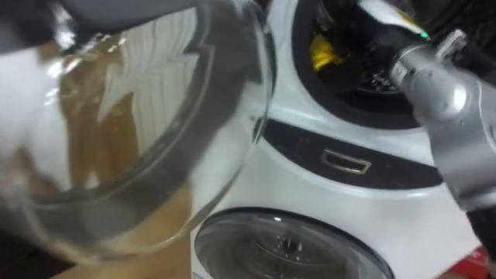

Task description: Pick clothes from washing machine

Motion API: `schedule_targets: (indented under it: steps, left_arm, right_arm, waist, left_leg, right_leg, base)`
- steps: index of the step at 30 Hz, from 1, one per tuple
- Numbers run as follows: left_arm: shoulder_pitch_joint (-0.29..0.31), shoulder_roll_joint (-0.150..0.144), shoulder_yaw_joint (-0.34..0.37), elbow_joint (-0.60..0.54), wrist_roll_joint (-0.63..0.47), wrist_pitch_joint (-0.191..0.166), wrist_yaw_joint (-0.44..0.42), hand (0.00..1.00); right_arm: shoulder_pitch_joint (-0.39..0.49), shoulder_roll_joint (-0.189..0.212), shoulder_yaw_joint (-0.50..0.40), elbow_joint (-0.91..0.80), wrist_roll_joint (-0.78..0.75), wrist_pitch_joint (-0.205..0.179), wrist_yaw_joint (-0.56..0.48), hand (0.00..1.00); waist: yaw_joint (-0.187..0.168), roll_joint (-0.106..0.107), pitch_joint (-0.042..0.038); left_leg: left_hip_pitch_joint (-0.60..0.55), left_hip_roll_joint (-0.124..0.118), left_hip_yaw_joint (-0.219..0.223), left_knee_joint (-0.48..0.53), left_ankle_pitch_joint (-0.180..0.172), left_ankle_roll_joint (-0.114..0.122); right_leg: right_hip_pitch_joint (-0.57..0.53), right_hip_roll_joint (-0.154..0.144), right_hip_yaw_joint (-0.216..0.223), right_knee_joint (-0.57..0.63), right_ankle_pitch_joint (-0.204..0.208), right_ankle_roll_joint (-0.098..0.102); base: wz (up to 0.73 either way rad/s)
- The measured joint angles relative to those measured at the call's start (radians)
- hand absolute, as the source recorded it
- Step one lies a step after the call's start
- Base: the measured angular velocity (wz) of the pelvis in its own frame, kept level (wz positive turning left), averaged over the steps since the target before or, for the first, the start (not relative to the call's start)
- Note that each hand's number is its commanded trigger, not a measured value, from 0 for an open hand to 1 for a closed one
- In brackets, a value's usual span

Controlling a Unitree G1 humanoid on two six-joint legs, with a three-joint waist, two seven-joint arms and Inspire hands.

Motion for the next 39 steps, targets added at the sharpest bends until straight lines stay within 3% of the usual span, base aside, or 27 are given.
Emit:
schedule_targets:
  steps: [3, 10, 15, 19, 23, 26, 30, 35, 39]
  left_arm:
    - [0.019, -0.002, -0.003, 0.009, -0.021, -0.011, 0.015, 0.00]
    - [0.020, -0.020, 0.000, 0.012, -0.020, -0.030, 0.065, 0.00]
    - [0.042, -0.023, 0.003, 0.013, -0.020, -0.035, 0.080, 0.00]
    - [0.046, -0.029, 0.003, 0.041, -0.019, -0.049, 0.084, 0.00]
    - [0.063, -0.047, 0.006, 0.080, -0.019, -0.049, 0.089, 0.00]
    - [0.073, -0.064, 0.045, 0.097, -0.021, -0.052, 0.089, 0.00]
    - [0.082, -0.061, 0.080, 0.117, -0.056, -0.060, 0.096, 0.00]
    - [0.087, -0.055, 0.078, 0.136, -0.061, -0.090, 0.107, 0.00]
    - [0.090, -0.051, 0.080, 0.115, -0.051, -0.111, 0.103, 0.00]
  right_arm:
    - [0.092, 0.001, -0.039, -0.159, 0.004, -0.001, -0.006, 1.00]
    - [0.240, 0.010, -0.098, -0.375, 0.097, -0.018, -0.025, 1.00]
    - [0.268, 0.012, -0.136, -0.486, 0.160, -0.084, -0.025, 1.00]
    - [0.285, 0.011, -0.150, -0.504, 0.211, -0.106, -0.024, 1.00]
    - [0.297, 0.012, -0.196, -0.516, 0.300, -0.138, -0.023, 1.00]
    - [0.372, 0.012, -0.293, -0.541, 0.332, -0.173, -0.037, 1.00]
    - [0.521, 0.020, -0.380, -0.547, 0.360, -0.206, -0.067, 1.00]
    - [0.549, 0.020, -0.402, -0.516, 0.355, -0.224, -0.087, 1.00]
    - [0.639, 0.020, -0.523, -0.500, 0.346, -0.244, -0.105, 1.00]
  waist:
    - [-0.052, 0.002, 0.0002]
    - [-0.084, 0.008, 0.0037]
    - [-0.100, 0.010, 0.0029]
    - [-0.112, 0.012, 0.0034]
    - [-0.133, 0.006, -0.0038]
    - [-0.136, 0.006, -0.0039]
    - [-0.155, 0.008, -0.0042]
    - [-0.199, 0.011, -0.0040]
    - [-0.220, 0.004, -0.0039]
  left_leg:
    - [0.006, -0.001, 0.004, -0.013, 0.000, 0.000]
    - [0.018, -0.001, 0.032, -0.020, 0.000, 0.000]
    - [0.018, 0.005, 0.051, -0.020, -0.001, -0.001]
    - [0.022, 0.014, 0.059, -0.019, -0.010, -0.006]
    - [0.026, 0.018, 0.063, -0.006, -0.017, -0.009]
    - [0.034, 0.021, 0.081, 0.002, -0.022, -0.010]
    - [0.035, 0.020, 0.089, 0.005, -0.023, -0.010]
    - [0.042, 0.022, 0.114, 0.000, -0.023, -0.010]
    - [0.050, 0.025, 0.138, -0.011, -0.027, -0.011]
  right_leg:
    - [-0.001, 0.002, 0.022, -0.001, 0.000, 0.000]
    - [-0.005, 0.005, 0.061, -0.001, 0.000, 0.000]
    - [-0.016, 0.013, 0.095, 0.002, 0.003, -0.005]
    - [-0.016, 0.021, 0.098, 0.007, 0.009, -0.015]
    - [-0.009, 0.026, 0.103, 0.018, 0.011, -0.018]
    - [-0.003, 0.029, 0.119, 0.014, 0.011, -0.022]
    - [-0.009, 0.031, 0.135, 0.014, 0.011, -0.023]
    - [-0.016, 0.036, 0.156, 0.018, 0.012, -0.023]
    - [-0.021, 0.042, 0.180, 0.017, 0.012, -0.023]
  base:
    - [-0.09]
    - [-0.15]
    - [-0.15]
    - [-0.09]
    - [-0.05]
    - [-0.14]
    - [-0.06]
    - [-0.16]
    - [-0.15]
